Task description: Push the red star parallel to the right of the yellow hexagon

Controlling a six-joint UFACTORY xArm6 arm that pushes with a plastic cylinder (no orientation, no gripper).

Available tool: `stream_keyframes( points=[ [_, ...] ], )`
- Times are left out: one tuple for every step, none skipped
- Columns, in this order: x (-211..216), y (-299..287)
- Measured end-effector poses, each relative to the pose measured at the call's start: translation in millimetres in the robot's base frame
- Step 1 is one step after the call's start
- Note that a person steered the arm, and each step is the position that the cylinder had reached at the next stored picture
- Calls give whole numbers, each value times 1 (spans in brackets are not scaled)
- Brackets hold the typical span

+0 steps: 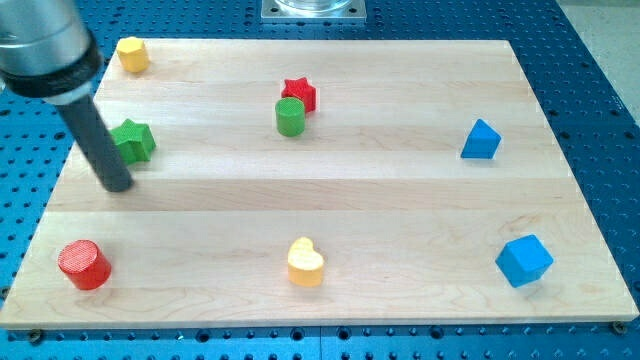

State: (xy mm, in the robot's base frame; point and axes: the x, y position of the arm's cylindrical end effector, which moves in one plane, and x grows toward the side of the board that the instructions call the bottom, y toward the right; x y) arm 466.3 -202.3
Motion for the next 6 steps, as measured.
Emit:
stream_keyframes(
  points=[
    [-30, 95],
    [-48, 124],
    [-50, 124],
    [-80, 124],
    [-107, 124],
    [-124, 124]
  ],
)
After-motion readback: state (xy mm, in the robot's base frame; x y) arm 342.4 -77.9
